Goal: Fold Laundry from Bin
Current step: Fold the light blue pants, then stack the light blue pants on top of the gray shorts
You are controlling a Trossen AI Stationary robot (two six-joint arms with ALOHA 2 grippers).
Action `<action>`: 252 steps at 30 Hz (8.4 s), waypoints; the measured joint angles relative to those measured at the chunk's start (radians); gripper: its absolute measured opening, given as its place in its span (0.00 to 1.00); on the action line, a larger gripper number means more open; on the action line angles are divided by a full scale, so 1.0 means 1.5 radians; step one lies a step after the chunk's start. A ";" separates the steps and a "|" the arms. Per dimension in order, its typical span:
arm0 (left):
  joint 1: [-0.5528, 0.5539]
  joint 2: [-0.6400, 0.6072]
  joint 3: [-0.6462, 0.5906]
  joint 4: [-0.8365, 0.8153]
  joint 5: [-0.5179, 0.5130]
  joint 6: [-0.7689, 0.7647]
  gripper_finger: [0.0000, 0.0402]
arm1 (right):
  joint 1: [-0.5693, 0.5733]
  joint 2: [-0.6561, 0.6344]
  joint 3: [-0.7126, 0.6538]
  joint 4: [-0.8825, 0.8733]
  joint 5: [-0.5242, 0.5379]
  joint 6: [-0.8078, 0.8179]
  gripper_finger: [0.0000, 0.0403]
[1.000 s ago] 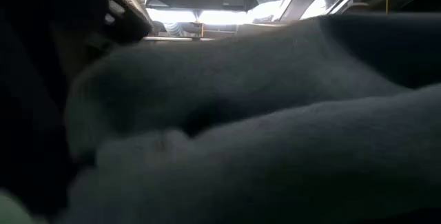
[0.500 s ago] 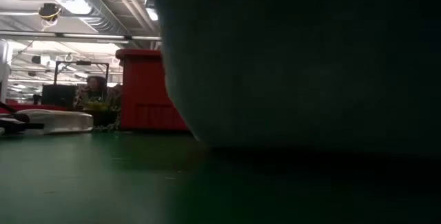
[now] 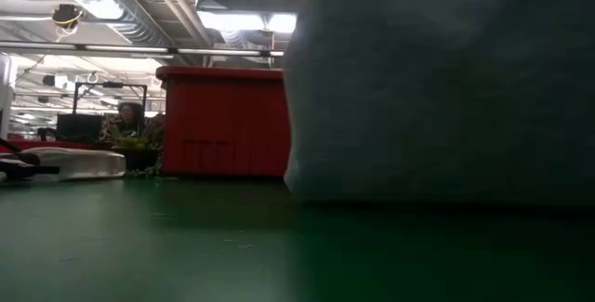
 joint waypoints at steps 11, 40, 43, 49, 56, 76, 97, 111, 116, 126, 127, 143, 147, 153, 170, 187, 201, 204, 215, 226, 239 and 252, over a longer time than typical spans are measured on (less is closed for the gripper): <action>0.123 -0.016 0.000 -0.004 -0.024 0.069 0.01 | -0.077 -0.083 -0.002 -0.002 0.049 -0.069 0.08; 0.357 -0.015 0.000 -0.021 0.065 0.104 0.04 | -0.278 -0.416 -0.460 0.007 0.131 -0.157 0.08; 0.373 -0.015 0.000 -0.022 0.070 0.104 0.04 | -0.287 -0.416 -0.473 0.006 0.155 -0.179 0.08; 0.389 -0.015 0.000 -0.025 0.081 0.104 0.05 | -0.286 -0.416 -0.479 -0.001 0.196 -0.180 0.08; 0.390 -0.011 0.000 -0.025 0.069 0.104 0.11 | -0.286 -0.416 -0.479 -0.001 0.192 -0.181 0.08; 0.401 -0.001 0.000 -0.033 0.015 0.122 0.31 | -0.286 -0.416 -0.476 -0.003 0.154 -0.236 0.40; 0.403 -0.078 0.030 -0.032 0.007 0.172 0.31 | -0.286 -0.416 -0.353 0.000 0.195 -0.406 0.31; 0.374 -0.015 0.032 0.103 0.287 0.185 0.31 | -0.286 -0.407 -0.352 0.228 0.260 -0.449 0.31; 0.367 0.054 0.032 0.210 0.240 0.238 0.31 | -0.286 -0.397 -0.397 0.275 0.312 -0.475 0.31; 0.413 0.163 0.032 0.233 0.114 0.244 0.31 | -0.324 -0.378 -0.498 0.292 0.404 -0.439 0.31; 0.418 0.174 0.032 0.234 0.115 0.243 0.31 | -0.332 -0.378 -0.512 0.297 0.404 -0.435 0.31; 0.442 0.223 0.033 0.248 0.117 0.238 0.31 | -0.413 -0.379 -0.646 0.404 0.362 -0.384 0.31; 0.436 0.219 0.032 0.265 0.112 0.242 0.31 | -0.413 -0.379 -0.599 0.368 0.341 -0.390 0.31; 0.423 0.182 0.031 0.271 0.112 0.243 0.31 | -0.413 -0.378 -0.501 0.266 0.309 -0.391 0.31; 0.330 0.145 0.032 0.277 0.121 0.240 0.31 | -0.411 -0.378 -0.443 0.232 0.151 -0.387 0.31; 0.295 0.230 0.034 0.191 0.150 0.150 0.31 | -0.412 -0.380 -0.642 0.308 0.181 -0.287 0.31; 0.296 0.199 0.031 0.174 0.153 0.150 0.31 | -0.412 -0.378 -0.604 0.294 0.165 -0.320 0.31; 0.297 0.172 0.031 0.167 0.151 0.153 0.31 | -0.413 -0.378 -0.572 0.283 0.161 -0.338 0.31; 0.299 0.084 0.031 0.072 0.151 0.150 0.31 | -0.412 -0.378 -0.513 0.280 0.107 -0.407 0.31; 0.328 0.033 0.032 0.044 0.148 0.150 0.31 | -0.412 -0.378 -0.453 0.278 0.087 -0.508 0.31; 0.364 0.033 0.032 0.044 0.148 0.156 0.31 | -0.507 -0.379 -0.288 0.174 0.192 -0.541 0.31; 0.371 0.033 0.032 0.044 0.148 0.218 0.31 | -0.644 -0.379 -0.262 0.179 0.169 -0.544 0.31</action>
